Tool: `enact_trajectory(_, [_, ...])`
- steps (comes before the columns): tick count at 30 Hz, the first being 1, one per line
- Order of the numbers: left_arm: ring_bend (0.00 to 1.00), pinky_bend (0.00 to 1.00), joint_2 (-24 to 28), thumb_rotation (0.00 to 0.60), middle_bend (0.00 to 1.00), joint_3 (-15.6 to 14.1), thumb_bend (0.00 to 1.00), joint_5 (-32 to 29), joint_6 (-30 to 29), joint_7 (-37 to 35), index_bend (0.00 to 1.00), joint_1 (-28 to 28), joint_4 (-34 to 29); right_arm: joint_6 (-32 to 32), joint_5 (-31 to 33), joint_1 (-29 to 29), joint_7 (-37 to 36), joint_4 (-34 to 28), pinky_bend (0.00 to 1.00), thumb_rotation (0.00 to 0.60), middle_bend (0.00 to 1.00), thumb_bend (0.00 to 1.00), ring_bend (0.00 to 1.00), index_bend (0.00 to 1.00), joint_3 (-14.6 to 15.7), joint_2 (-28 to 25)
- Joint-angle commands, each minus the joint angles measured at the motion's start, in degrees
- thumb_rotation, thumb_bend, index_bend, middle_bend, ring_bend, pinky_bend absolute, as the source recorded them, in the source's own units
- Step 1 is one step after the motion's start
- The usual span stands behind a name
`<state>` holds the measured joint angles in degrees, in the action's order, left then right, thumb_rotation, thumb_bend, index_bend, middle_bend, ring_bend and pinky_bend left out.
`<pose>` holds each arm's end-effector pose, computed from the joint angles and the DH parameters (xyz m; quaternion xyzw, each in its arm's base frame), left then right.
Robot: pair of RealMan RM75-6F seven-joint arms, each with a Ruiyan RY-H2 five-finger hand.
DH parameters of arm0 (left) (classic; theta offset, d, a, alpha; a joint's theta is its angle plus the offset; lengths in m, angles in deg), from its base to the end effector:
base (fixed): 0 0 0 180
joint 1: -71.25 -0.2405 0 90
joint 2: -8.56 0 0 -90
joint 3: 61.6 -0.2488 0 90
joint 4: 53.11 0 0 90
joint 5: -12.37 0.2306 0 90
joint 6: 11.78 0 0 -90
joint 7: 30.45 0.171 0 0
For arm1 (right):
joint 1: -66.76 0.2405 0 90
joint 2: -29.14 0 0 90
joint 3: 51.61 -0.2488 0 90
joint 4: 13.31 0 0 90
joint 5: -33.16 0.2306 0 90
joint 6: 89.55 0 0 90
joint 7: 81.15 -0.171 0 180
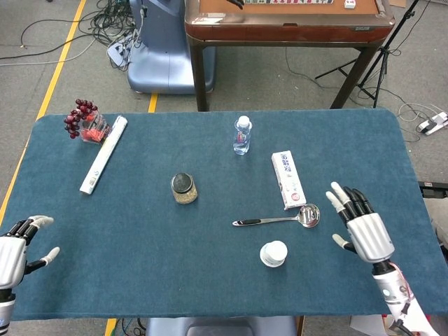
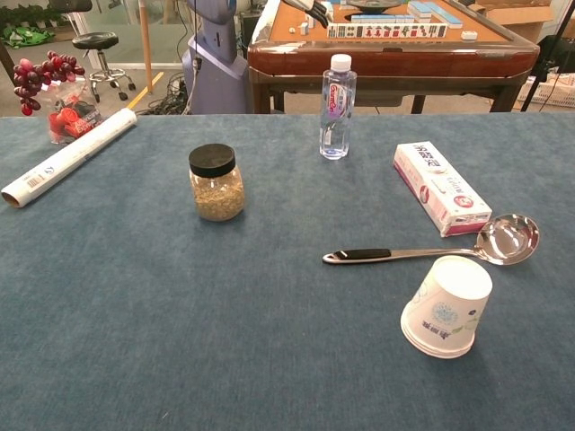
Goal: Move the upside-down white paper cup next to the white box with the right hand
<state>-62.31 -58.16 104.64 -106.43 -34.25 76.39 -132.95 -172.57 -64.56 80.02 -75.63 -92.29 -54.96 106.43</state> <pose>-0.3140 0.2119 0.1397 -0.5960 -0.3015 -0.4518 0.5914 -0.2703 -0.2513 0.0659 0.6947 -0.2677 0.4228 0.5167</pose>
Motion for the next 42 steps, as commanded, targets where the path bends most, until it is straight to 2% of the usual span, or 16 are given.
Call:
enact_trajectory(1, [0.26, 0.6, 0.69, 0.6, 0.22, -0.08, 0.06, -0.09, -0.17, -2.06, 0.0, -0.19, 0.12, 2.41, -0.56, 1.85, 1.78, 1.11, 0.09, 0.6, 0.0, 0.0, 0.0, 0.0, 0.34, 2.13])
enact_trajectory(11, [0.26, 0.59, 1.23, 0.6, 0.22, -0.02, 0.06, -1.39, 1.04, -0.6, 0.0, -0.3, -0.84, 6.35, -1.94, 4.59, 5.28, 1.61, 0.09, 0.6, 0.0, 0.0, 0.0, 0.0, 2.48, 6.69])
enact_trajectory(29, [0.26, 0.59, 1.38, 0.6, 0.22, 0.98, 0.06, -3.92, 1.77, 2.32, 0.0, -0.6, -1.76, 9.64, -2.22, 6.64, 6.84, 3.15, 0.09, 0.6, 0.0, 0.0, 0.0, 0.0, 5.09, 11.95])
enact_trajectory(42, [0.27, 0.59, 1.62, 0.6, 0.22, 1.74, 0.06, -5.79, 2.38, 3.35, 0.0, -0.83, -2.12, 12.27, -1.48, 10.15, 8.38, 2.44, 0.09, 0.6, 0.0, 0.0, 0.0, 0.0, 3.28, 14.99])
